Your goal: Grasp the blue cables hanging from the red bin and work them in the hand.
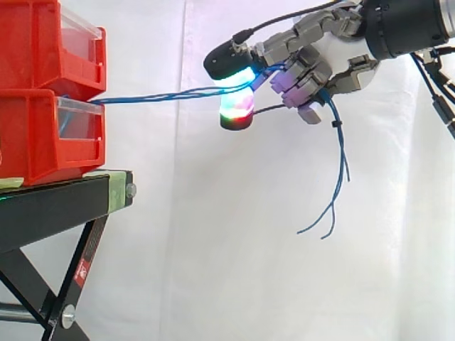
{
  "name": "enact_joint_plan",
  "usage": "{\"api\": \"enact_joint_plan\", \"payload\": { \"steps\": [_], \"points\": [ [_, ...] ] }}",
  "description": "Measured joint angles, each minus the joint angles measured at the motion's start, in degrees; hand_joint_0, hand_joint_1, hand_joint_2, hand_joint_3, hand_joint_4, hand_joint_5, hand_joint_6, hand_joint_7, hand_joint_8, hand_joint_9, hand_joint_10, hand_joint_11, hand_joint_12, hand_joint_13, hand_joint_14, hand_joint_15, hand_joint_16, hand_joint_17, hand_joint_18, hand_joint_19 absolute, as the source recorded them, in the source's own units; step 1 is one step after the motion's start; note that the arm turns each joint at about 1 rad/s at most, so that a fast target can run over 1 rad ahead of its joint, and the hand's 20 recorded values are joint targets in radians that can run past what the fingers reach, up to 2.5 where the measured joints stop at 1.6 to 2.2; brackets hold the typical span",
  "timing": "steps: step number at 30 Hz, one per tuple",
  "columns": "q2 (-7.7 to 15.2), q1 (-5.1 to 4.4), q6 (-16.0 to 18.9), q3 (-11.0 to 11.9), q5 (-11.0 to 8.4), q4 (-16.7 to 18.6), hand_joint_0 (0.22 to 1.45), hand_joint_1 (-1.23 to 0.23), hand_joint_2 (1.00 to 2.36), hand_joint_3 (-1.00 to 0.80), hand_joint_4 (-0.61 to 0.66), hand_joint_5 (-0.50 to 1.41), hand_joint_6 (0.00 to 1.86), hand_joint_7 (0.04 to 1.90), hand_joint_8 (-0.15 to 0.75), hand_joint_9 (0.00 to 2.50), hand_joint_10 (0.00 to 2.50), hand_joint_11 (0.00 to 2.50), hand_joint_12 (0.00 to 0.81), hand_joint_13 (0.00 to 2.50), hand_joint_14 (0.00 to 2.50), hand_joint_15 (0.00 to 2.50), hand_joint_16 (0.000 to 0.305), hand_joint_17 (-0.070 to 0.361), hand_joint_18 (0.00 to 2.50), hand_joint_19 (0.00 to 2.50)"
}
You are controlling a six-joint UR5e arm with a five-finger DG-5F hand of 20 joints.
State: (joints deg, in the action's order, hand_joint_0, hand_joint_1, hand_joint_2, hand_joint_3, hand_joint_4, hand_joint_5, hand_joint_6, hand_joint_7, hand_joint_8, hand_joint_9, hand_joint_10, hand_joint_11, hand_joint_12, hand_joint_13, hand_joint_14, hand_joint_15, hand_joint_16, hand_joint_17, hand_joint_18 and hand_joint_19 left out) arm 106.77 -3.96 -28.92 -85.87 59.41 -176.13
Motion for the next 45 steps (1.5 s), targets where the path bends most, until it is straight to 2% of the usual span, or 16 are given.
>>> {"api": "enact_joint_plan", "payload": {
  "steps": [16,20,27,32,40,45],
  "points": [
    [-0.4,0.01,0.4,0.0,-0.11,-0.8,0.91,-0.64,1.46,0.26,0.30,0.49,0.20,1.35,0.430,1.60,2.50,2.50,0.727,1.91,2.50,1.98,0.224,0.168,2.20,0.72],
    [-2.2,0.13,0.5,0.1,0.12,-1.8,0.91,-0.64,1.46,0.26,0.30,0.49,0.21,1.34,0.430,1.60,2.50,2.50,0.727,1.91,2.50,1.98,0.224,0.168,2.20,0.72],
    [-6.9,-0.04,-0.1,0.2,0.06,-2.3,0.91,-0.64,1.46,0.26,0.30,0.49,0.21,1.34,0.430,1.60,2.50,2.50,0.727,1.91,2.50,1.98,0.224,0.168,2.20,0.72],
    [-8.4,-0.05,-0.6,0.2,0.35,-2.4,0.91,-0.64,1.45,0.26,0.30,0.49,0.21,1.34,0.430,1.60,2.50,2.50,0.727,1.91,2.50,1.98,0.224,0.168,2.20,0.72],
    [-9.0,-0.08,-6.2,2.7,1.27,-1.7,0.91,-0.64,1.46,0.25,0.30,0.48,0.22,1.34,0.430,1.60,2.50,2.50,0.727,1.91,2.50,1.98,0.224,0.168,2.20,0.72],
    [-9.1,-0.38,-6.8,4.5,1.82,-1.7,0.91,-0.64,1.46,0.25,0.30,0.48,0.22,1.34,0.430,1.60,2.50,2.50,0.727,1.91,2.50,1.98,0.224,0.168,2.20,0.72]
  ]
}}
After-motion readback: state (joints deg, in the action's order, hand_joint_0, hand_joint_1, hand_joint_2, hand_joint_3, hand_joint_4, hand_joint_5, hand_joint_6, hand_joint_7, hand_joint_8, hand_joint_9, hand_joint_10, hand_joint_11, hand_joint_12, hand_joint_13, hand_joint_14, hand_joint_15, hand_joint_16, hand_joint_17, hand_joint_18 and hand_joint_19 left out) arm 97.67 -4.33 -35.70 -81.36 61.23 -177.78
